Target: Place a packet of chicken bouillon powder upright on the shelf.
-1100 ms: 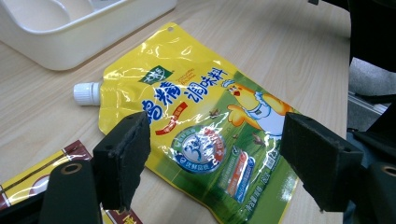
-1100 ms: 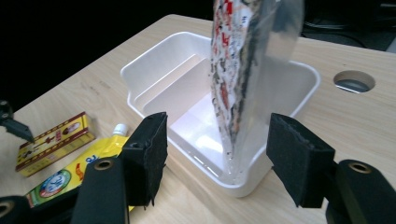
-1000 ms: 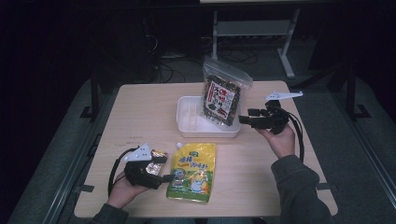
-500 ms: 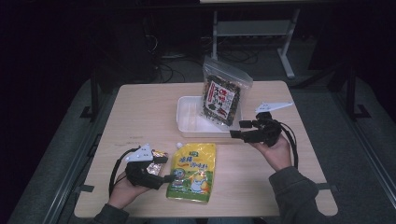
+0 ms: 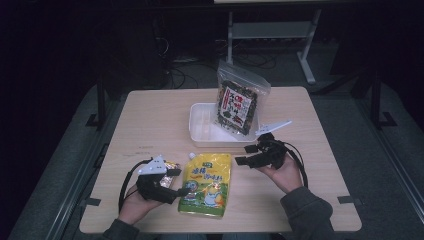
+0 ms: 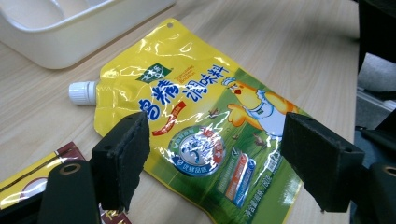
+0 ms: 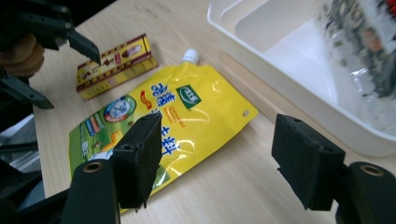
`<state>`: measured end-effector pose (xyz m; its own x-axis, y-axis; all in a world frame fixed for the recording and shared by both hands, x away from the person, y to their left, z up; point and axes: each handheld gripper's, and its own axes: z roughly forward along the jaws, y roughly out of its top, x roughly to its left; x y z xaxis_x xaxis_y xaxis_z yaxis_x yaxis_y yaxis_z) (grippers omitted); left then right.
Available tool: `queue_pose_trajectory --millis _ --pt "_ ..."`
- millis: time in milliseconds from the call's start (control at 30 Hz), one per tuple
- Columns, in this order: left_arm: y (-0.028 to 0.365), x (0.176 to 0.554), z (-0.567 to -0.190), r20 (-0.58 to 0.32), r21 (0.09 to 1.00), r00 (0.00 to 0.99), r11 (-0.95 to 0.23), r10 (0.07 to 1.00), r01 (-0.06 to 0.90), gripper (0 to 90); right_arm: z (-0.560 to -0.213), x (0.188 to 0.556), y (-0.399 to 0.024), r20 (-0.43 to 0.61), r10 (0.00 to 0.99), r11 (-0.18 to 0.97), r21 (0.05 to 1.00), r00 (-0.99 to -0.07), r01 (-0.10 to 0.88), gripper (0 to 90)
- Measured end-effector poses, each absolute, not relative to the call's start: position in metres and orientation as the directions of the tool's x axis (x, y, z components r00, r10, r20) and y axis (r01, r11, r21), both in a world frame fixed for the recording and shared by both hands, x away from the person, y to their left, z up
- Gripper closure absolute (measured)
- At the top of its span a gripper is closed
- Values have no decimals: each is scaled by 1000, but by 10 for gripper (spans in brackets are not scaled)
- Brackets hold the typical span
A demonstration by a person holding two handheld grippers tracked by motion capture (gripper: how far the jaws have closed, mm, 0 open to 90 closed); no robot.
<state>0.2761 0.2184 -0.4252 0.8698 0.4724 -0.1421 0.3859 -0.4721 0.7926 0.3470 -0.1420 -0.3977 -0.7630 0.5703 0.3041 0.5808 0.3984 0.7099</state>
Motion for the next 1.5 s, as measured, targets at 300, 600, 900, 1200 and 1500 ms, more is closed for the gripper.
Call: queue_pose_trajectory --millis 300,600,900,1200,1500 --pt "210 276 -428 -137 785 870 -483 474 387 243 -412 354 -124 311 575 465 636 -756 616 350" --pt "206 276 -430 -141 779 874 -493 465 388 244 -427 368 -111 324 586 511 564 -743 649 398" --pt "208 277 -430 -142 780 873 -490 466 389 244 -435 388 -100 351 606 520 505 -714 689 407" --pt "207 277 -430 -145 778 874 -493 463 391 244 -449 395 -95 389 606 512 478 -694 714 543" --pt "210 278 -430 -147 779 870 -486 471 395 244 -453 399 -98 449 583 491 469 -677 734 837"
